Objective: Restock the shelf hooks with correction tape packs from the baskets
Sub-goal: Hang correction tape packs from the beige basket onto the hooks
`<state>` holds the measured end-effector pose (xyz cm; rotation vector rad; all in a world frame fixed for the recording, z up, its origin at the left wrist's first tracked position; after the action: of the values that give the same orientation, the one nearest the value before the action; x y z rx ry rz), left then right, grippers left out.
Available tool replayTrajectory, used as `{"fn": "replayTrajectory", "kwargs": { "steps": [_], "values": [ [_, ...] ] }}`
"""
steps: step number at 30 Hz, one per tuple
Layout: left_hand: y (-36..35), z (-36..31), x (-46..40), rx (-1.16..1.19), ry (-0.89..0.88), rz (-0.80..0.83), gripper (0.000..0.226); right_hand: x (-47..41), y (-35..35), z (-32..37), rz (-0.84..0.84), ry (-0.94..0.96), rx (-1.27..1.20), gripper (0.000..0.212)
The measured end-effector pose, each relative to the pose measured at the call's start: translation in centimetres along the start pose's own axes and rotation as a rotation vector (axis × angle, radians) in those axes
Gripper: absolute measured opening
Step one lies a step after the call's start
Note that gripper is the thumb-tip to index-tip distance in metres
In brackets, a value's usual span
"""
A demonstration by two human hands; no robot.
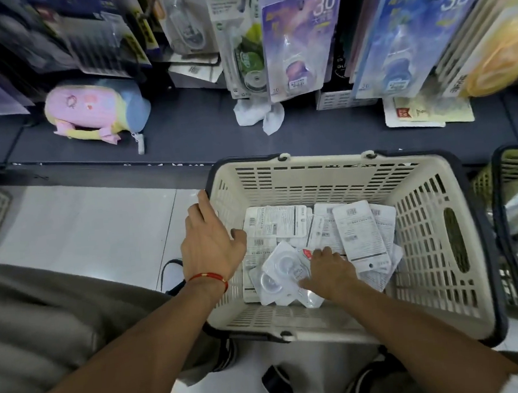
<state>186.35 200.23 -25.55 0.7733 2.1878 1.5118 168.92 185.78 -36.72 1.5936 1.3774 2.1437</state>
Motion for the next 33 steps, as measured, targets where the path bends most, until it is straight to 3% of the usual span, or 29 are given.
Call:
{"fn": "replayTrajectory", "kwargs": {
  "steps": [2, 5, 7, 9, 11, 13, 15, 16, 18, 20, 22, 24, 27, 30, 33],
  "values": [
    [0.1, -0.2, 0.1, -0.01, -0.045, -0.02, 0.095, 0.3, 0.2, -0.4, 0.049, 0.049, -0.071, 0.079],
    [0.2, -1.8, 0.7, -0.187, -0.298, -0.029, 0.093, 1.6, 1.1, -1.2, 0.173, 0.157, -0.318, 0.045],
    [-1.3, -3.8, 1.5, -0.24, -0.52, 0.16, 0.087, 2.5, 2.9, -1.4, 0.17, 0.243, -0.486, 0.031],
    [-3.8, -5.3, 2.8, -0.148, -0.574, 0.471, 0.081, 3.1, 5.5, -1.8, 0.115, 0.334, -0.616, 0.033],
    [-5.6, -6.0, 4.1, -0.009, -0.456, 0.659, 0.077, 3.3, 7.7, -2.8, 0.091, 0.372, -0.749, 0.031],
    [-6.1, -6.2, 4.4, 0.206, -0.284, 0.615, 0.059, 3.4, 8.6, -4.2, 0.132, 0.349, -0.923, 0.023],
    [-6.3, -6.3, 4.5, 0.306, -0.174, 0.55, 0.043, 3.1, 8.8, -6.1, 0.057, 0.283, -1.054, 0.011],
    [-6.2, -6.3, 4.6, 0.317, -0.137, 0.529, 0.038, 2.7, 8.7, -7.3, -0.054, 0.228, -0.991, 0.013],
    [-6.2, -5.9, 4.7, 0.338, -0.042, 0.485, 0.036, 1.3, 8.0, -10.0, -0.244, 0.127, -0.457, 0.042],
    [-6.2, -5.1, 4.9, 0.418, 0.081, 0.435, 0.035, 0.2, 6.1, -11.9, -0.174, 0.116, 0.1, 0.085],
    [-6.4, -4.4, 5.0, 0.535, 0.178, 0.406, 0.03, -0.6, 4.0, -12.8, -0.102, 0.151, 0.282, 0.111],
    [-6.6, -4.1, 4.9, 0.668, 0.255, 0.401, 0.037, -1.2, 2.7, -13.0, -0.125, 0.168, 0.277, 0.119],
    [-6.3, -4.4, 4.6, 0.789, 0.304, 0.407, 0.052, -1.6, 2.9, -13.0, -0.126, 0.199, 0.203, 0.112],
    [-5.7, -5.5, 3.8, 0.833, 0.302, 0.422, 0.04, -0.6, 5.2, -13.5, 0.015, 0.182, -0.043, 0.081],
    [-4.9, -7.0, 3.5, 0.891, 0.313, 0.42, 0.036, 1.3, 9.5, -13.8, -0.171, 0.178, -0.373, 0.042]
  ]
}}
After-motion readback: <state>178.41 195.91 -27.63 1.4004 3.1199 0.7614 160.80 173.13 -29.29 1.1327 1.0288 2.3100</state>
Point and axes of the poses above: each hand's wrist, its own x-axis away from the middle knuckle, its own y-axis out of the back of the hand, z = x × y, the point moved 3 cm from there along -x, towards the middle knuckle, and after that the axes turned 10 degrees about -y, right-handed, at the moved point
